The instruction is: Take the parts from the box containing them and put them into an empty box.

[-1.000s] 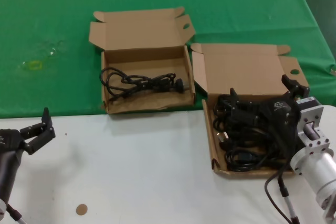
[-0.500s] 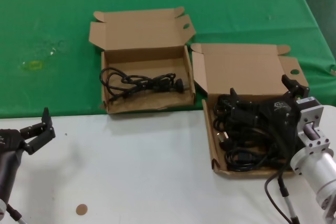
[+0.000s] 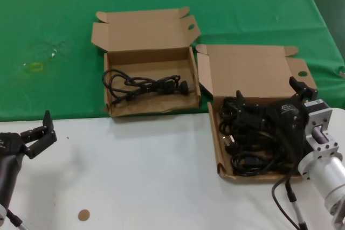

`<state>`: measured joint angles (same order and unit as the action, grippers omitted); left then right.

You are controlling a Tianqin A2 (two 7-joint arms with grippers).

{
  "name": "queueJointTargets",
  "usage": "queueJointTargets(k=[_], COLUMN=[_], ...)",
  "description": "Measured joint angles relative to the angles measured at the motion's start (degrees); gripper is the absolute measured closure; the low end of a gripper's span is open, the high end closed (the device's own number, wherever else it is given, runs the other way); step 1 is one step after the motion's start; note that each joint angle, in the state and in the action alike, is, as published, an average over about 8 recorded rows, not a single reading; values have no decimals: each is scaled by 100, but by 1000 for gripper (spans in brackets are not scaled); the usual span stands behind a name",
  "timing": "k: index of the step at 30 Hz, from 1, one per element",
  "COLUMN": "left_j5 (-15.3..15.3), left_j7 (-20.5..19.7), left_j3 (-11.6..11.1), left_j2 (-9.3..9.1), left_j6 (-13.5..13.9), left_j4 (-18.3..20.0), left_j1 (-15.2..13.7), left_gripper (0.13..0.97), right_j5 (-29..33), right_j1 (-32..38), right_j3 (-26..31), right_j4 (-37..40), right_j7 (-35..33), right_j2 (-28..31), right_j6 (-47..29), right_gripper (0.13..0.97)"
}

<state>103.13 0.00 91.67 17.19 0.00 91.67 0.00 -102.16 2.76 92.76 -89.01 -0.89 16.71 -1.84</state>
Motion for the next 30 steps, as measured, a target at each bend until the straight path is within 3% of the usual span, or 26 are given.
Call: queueJointTargets(k=[30], left_j5=[0], left_j7=[0], left_j3=[0], left_j2=[0], left_j6=[0], left_j4=[0], left_j1=[0], left_gripper=[132], right_j5=[0], right_j1=[0], right_j3=[0], right_j4=[0], right_j7=[0], right_j2=[0], right_j6=[0], right_gripper=[129])
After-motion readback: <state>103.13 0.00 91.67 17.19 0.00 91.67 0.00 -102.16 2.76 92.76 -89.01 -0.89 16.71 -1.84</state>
